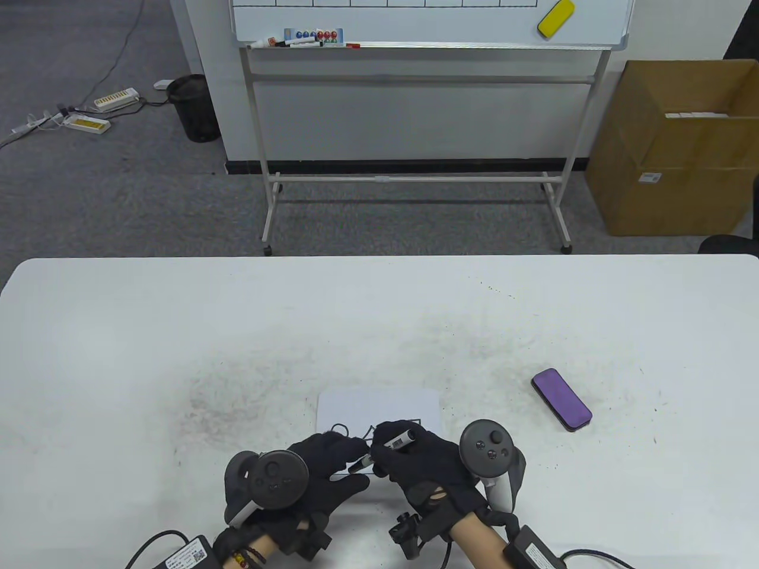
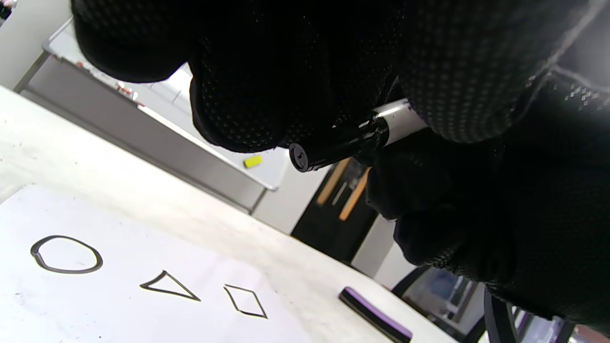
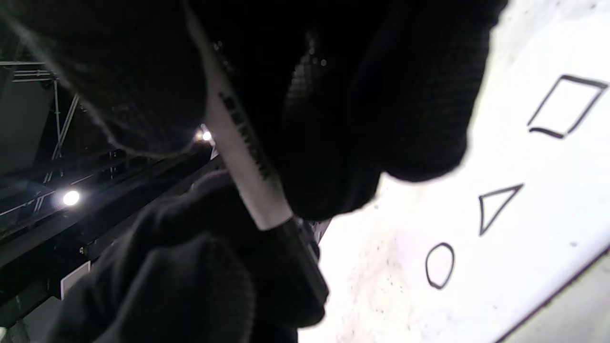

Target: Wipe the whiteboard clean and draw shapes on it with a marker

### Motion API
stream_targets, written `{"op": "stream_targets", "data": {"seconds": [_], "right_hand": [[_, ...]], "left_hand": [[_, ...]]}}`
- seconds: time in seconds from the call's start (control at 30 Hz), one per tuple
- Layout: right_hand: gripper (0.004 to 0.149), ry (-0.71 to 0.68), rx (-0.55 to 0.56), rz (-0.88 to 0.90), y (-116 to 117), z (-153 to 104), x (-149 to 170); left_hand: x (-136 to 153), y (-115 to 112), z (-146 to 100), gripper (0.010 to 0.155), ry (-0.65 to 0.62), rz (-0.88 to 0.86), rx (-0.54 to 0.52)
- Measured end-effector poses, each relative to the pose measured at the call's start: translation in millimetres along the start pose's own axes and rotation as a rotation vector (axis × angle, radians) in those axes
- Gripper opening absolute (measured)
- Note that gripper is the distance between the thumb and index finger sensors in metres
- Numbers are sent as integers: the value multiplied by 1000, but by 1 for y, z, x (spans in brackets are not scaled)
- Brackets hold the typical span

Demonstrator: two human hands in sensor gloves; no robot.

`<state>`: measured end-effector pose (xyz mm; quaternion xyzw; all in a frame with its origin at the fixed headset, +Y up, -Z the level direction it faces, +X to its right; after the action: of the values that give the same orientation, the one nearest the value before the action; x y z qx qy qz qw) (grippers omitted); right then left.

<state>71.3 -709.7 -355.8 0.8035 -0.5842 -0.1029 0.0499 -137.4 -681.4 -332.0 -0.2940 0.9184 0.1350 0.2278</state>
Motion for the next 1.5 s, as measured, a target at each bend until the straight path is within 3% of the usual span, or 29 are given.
{"op": "stream_targets", "data": {"seconds": [0.1,0.33,0.47,0.53,0.63,0.8,0.93,1.07,1.33,1.5], "right_hand": [[52,6,-16,3,5,0,2],[53,89,-105,159,14,8,22],[64,69,-176,170,15,10,20],[73,33,-157,65,4,10,10],[77,-60,-107,-233,-21,13,-11],[80,-91,21,-635,-61,6,-25],[79,-75,120,-880,-79,0,-5],[81,32,82,-863,-88,4,28],[81,45,112,-834,-104,4,28],[81,24,118,-795,-112,1,21]], "left_hand": [[-1,2,-1,50,-1,48,-26],[-8,-5,-2,51,-36,136,47],[-7,-7,-2,53,-42,168,66],[-3,-5,-1,53,-32,175,67],[5,0,0,53,-10,182,71],[28,4,3,53,77,132,95],[46,6,8,52,129,213,89],[67,10,15,52,152,375,63],[122,39,10,52,360,640,48],[178,61,11,52,515,738,91]]}}
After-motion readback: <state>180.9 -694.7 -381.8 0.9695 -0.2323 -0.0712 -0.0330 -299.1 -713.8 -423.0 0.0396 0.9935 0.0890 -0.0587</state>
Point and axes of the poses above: the tracker on the back of each hand, its own x axis roughly to the little-finger side, its own z axis roughly from the wrist to the fingertips, y = z × x, the point moved 5 cm from there along z, roughly from the wrist to the fingertips, and after that the axes turned 5 degrees about -x, right-handed, at the moved point
